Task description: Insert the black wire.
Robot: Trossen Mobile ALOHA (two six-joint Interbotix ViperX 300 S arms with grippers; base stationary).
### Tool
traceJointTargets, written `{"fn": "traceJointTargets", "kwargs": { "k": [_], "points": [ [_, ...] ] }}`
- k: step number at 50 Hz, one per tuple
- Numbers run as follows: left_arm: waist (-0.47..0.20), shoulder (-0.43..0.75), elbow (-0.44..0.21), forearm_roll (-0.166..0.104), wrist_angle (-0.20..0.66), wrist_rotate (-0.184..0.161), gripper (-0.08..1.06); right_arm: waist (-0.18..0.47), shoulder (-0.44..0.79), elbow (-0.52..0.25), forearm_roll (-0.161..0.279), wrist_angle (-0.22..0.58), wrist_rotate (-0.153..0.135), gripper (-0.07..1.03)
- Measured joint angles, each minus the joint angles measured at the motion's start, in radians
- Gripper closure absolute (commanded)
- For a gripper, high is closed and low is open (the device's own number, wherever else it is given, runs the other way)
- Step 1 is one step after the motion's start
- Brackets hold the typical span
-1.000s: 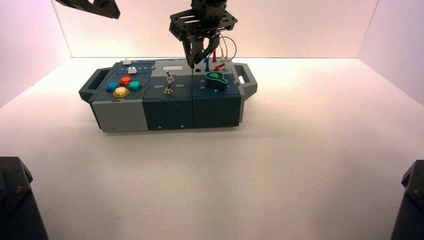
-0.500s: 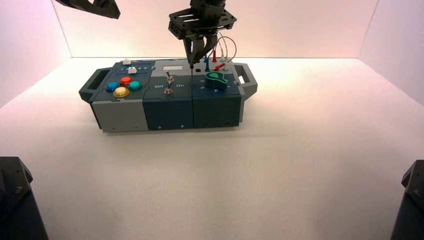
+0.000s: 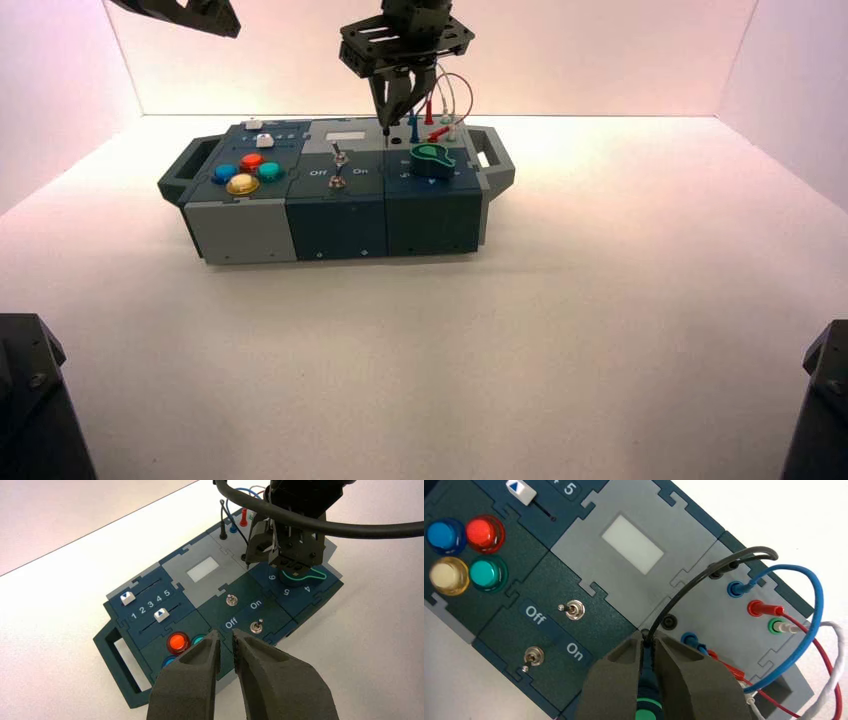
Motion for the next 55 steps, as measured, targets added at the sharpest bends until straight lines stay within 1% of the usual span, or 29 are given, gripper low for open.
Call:
{"fn": "traceJointTargets", "kwargs": {
  "k": [14,24,28,31,55],
  "points": [
    [-0.002,0.002,0.000,0.000,0.000,0.000,0.81,0.000,0.000,-0.009,-0.017,0.000,0.000,0.98],
    [-0.002,0.002,0.000,0.000,0.000,0.000,0.81,0.000,0.000,-0.017,-0.044,0.003,0.000,0.98],
    [-0.002,0.000,0.000,0.000,0.000,0.000,0.81,0.000,0.002,-0.017,-0.066,0.008,0.000,0.98],
    [-0.002,0.000,0.000,0.000,0.000,0.000,0.81,-0.002,0.000,-0.017,-0.074,0.011,0.000,0.98],
    [-0.002,0.000,0.000,0.000,-0.002,0.000,0.81,-0.002,0.000,-0.023,-0.103,0.006,0.000,0.98]
  ]
}}
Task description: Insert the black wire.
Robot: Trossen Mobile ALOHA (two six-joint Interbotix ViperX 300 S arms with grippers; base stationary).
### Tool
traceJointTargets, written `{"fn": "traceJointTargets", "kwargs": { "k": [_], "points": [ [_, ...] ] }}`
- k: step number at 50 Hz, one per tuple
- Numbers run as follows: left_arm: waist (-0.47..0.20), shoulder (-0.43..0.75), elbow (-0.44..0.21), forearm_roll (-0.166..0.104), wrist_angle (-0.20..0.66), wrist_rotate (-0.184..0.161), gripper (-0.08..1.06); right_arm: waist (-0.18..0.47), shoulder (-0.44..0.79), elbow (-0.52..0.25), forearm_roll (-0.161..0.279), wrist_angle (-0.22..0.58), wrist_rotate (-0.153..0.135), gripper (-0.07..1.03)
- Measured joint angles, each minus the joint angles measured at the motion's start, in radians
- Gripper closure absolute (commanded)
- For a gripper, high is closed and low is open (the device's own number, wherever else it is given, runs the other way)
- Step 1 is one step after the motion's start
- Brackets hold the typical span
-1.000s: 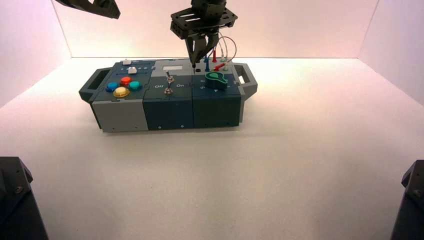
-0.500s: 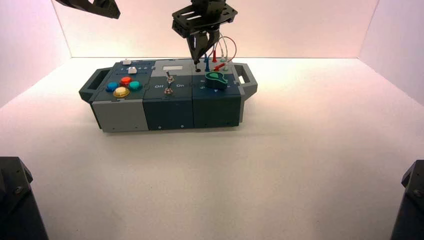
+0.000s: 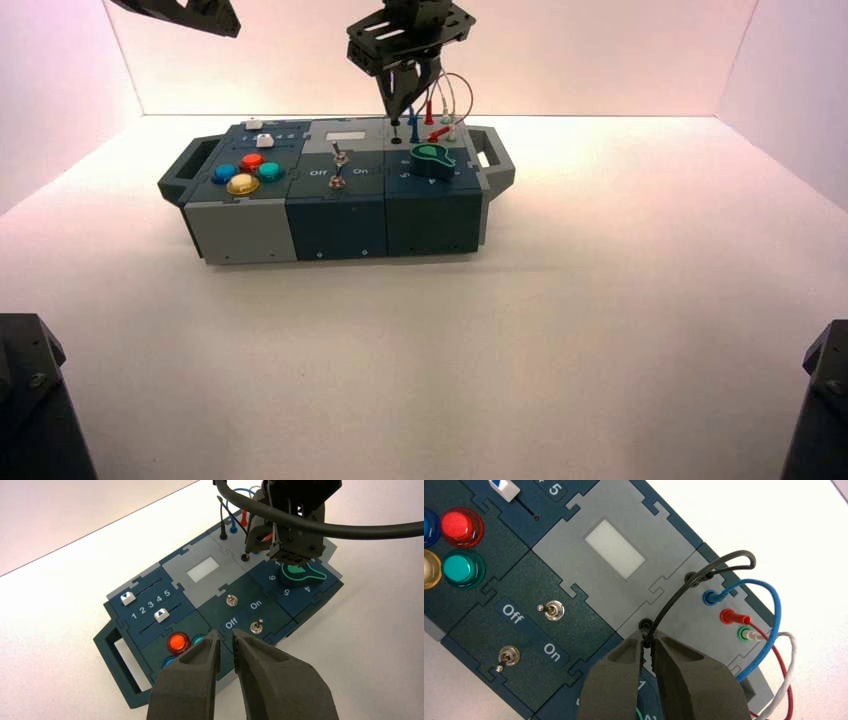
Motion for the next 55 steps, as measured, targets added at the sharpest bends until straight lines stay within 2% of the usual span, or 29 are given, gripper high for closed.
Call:
{"fn": "traceJointTargets", "kwargs": {
  "k": [55],
  "points": [
    [0.000,0.005,0.000,0.002,0.000,0.000,0.81,-0.005,0.038,-0.006,-0.003,-0.008,0.008,0.98]
  ]
}}
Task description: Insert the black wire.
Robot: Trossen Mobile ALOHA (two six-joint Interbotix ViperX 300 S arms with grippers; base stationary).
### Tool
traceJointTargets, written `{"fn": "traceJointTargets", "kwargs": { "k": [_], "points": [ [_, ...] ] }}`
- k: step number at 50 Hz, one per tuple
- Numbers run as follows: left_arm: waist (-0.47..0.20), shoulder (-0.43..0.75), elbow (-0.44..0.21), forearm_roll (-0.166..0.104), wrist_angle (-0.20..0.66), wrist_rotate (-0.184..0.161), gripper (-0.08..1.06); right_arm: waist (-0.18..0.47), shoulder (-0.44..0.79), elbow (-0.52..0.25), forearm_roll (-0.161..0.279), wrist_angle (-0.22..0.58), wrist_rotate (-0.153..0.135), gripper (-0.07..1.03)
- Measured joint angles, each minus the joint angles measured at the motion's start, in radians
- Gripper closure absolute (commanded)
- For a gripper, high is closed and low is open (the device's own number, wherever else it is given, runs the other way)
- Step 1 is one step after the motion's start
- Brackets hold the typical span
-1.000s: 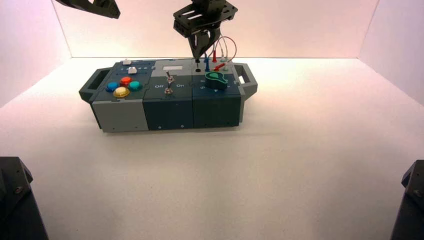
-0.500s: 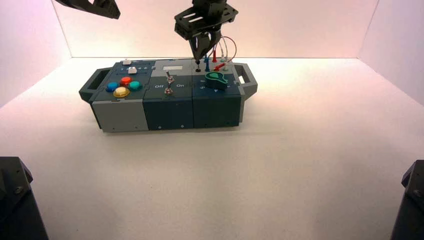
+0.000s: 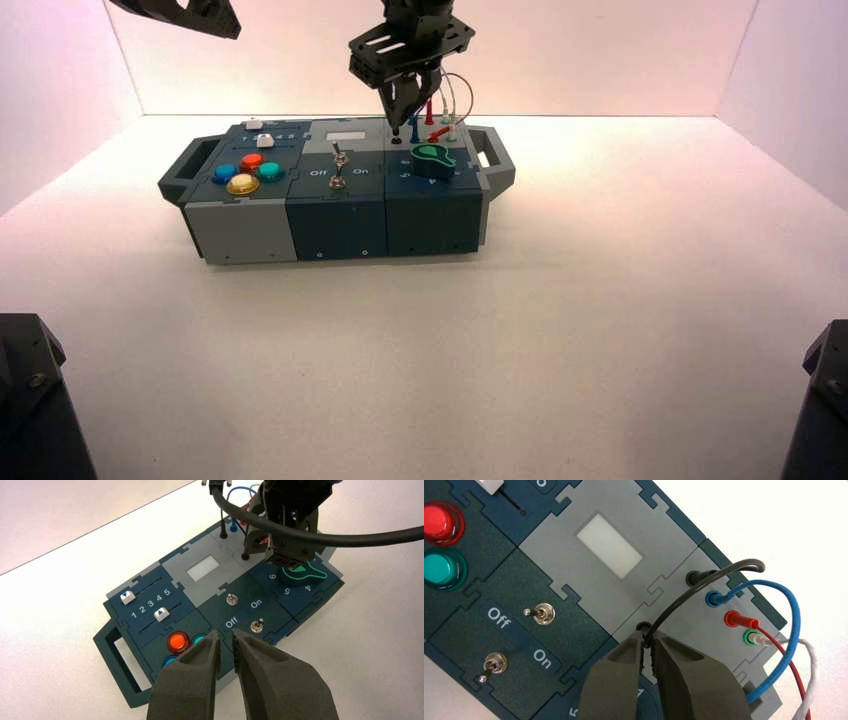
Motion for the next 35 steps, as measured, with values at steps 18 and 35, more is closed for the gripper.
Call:
{"fn": "traceJointTargets", "kwargs": {
  "k": [18,35],
  "points": [
    [0.000,0.000,0.000,0.002,0.000,0.000,0.81,-0.002,0.021,-0.002,0.000,-0.008,0.002,0.98],
    [0.000,0.000,0.000,0.002,0.000,0.000,0.81,-0.003,0.026,0.002,0.000,-0.011,0.002,0.98]
  ]
}}
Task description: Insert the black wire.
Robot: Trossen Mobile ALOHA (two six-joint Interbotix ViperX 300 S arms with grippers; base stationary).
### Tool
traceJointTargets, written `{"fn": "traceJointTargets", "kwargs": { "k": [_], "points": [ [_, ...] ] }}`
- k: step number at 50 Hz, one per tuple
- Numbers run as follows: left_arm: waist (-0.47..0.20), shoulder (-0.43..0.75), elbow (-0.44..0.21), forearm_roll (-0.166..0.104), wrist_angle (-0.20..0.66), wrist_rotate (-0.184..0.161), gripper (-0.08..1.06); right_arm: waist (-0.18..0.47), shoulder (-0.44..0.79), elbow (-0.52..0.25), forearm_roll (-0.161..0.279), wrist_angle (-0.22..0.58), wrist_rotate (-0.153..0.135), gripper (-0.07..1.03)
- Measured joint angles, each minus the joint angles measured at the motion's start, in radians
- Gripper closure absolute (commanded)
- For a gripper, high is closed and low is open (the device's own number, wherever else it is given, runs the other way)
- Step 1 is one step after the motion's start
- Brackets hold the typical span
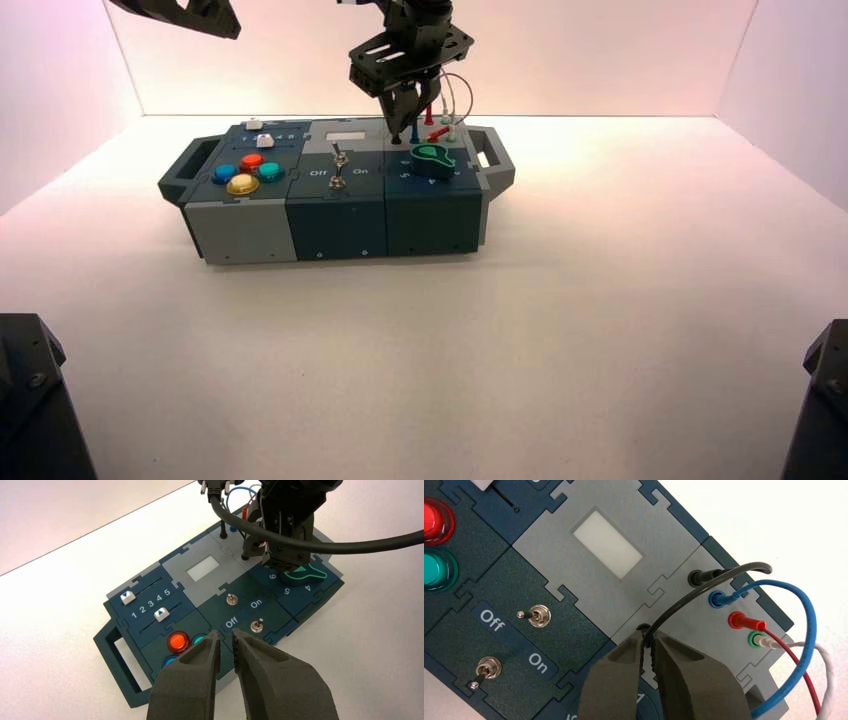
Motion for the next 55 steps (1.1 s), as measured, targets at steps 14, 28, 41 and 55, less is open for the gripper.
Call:
{"fn": "traceJointTargets", "kwargs": {
  "k": [14,28,41,55],
  "points": [
    [0.000,0.000,0.000,0.000,0.000,0.000,0.81,0.000,-0.003,0.000,0.000,0.008,0.000,0.80],
    [0.000,0.003,0.003,0.000,-0.025,0.000,0.81,-0.003,-0.006,0.012,0.000,0.063,0.000,0.73],
    [0.000,0.012,0.006,0.000,-0.043,0.000,0.81,-0.003,-0.037,0.012,0.000,0.133,0.002,0.72],
    [0.000,0.012,0.018,0.000,-0.087,0.000,0.81,-0.005,-0.100,0.029,-0.011,0.179,-0.002,0.72]
  ]
}}
